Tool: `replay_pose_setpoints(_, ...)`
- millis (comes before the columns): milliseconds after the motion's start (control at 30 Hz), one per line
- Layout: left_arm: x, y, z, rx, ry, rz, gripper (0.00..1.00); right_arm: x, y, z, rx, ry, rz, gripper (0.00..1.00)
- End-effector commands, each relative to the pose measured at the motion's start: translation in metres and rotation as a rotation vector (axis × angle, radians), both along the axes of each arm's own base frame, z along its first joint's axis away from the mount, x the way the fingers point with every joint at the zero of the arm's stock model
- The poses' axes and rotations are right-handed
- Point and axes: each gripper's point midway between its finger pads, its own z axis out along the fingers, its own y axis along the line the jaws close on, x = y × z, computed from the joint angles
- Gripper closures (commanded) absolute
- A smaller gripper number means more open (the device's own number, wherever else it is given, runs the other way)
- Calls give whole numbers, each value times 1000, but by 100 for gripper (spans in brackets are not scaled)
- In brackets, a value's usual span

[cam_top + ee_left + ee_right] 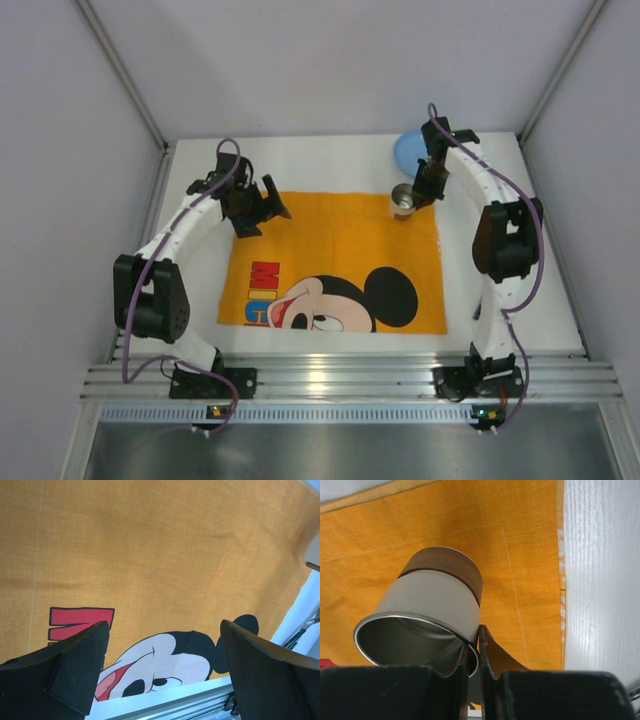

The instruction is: Set the dinner table for one person

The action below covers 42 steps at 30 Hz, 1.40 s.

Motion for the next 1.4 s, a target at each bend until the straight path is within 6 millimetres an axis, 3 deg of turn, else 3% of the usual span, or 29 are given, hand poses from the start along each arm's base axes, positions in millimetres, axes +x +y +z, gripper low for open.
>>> replay_pose_setpoints(0,6,7,12,0,-35,-7,2,8,11,-16,-23,-4,6,92)
replay_pose_setpoints(33,5,8,11,1,-34,-6,2,7,13,-18,-27,-1,8,86)
replay_pose_setpoints(67,5,10,12,1,-34,-2,2,7,17,-22,-28,5,17,71)
replay_pose_setpoints(167,5,14,11,2,-33,6,2,7,18,-25,-54,5,22,49)
replay_pose_setpoints(300,5,14,8,-8,-26,9,2,14,17,-17,-65,-6,29,43)
replay_pose_setpoints(500,10,15,9,0,-30,9,2,43,9,58,-14,-214,-18,39)
replay_pose_setpoints(533,11,14,8,-2,-32,6,2,52,0,73,1,-274,-44,38)
replay_pose_setpoints(600,11,12,4,-9,-20,-3,2,58,-8,77,31,-302,-78,36)
replay_pose_setpoints(633,12,11,3,-15,-15,-7,2,68,-21,81,40,-333,-116,36)
replay_pose_setpoints(667,13,10,2,-18,-11,-9,2,70,-24,79,72,-326,-132,35)
replay_pose_setpoints(700,13,10,2,-17,-12,-11,2,77,-40,78,89,-328,-187,35)
replay_pose_setpoints(833,16,12,0,-8,-9,-13,2,96,-72,49,108,-276,-310,35)
replay_pose_setpoints(900,17,12,0,-6,-6,-16,2,107,-77,48,116,-286,-353,35)
replay_pose_setpoints(933,17,13,-2,-5,0,-14,2,113,-94,36,108,-271,-397,35)
replay_pose_setpoints(1000,20,14,-1,-3,-3,-16,2,126,-98,41,103,-304,-425,35)
replay_pose_setpoints(1033,21,14,-3,-1,-2,-17,2,131,-98,32,94,-295,-434,35)
replay_pose_setpoints(1100,21,14,-6,-8,8,-17,2,142,-103,32,85,-325,-477,35)
replay_pose_setpoints(1367,25,15,-24,-33,52,-10,2,169,-98,-17,159,-302,-613,37)
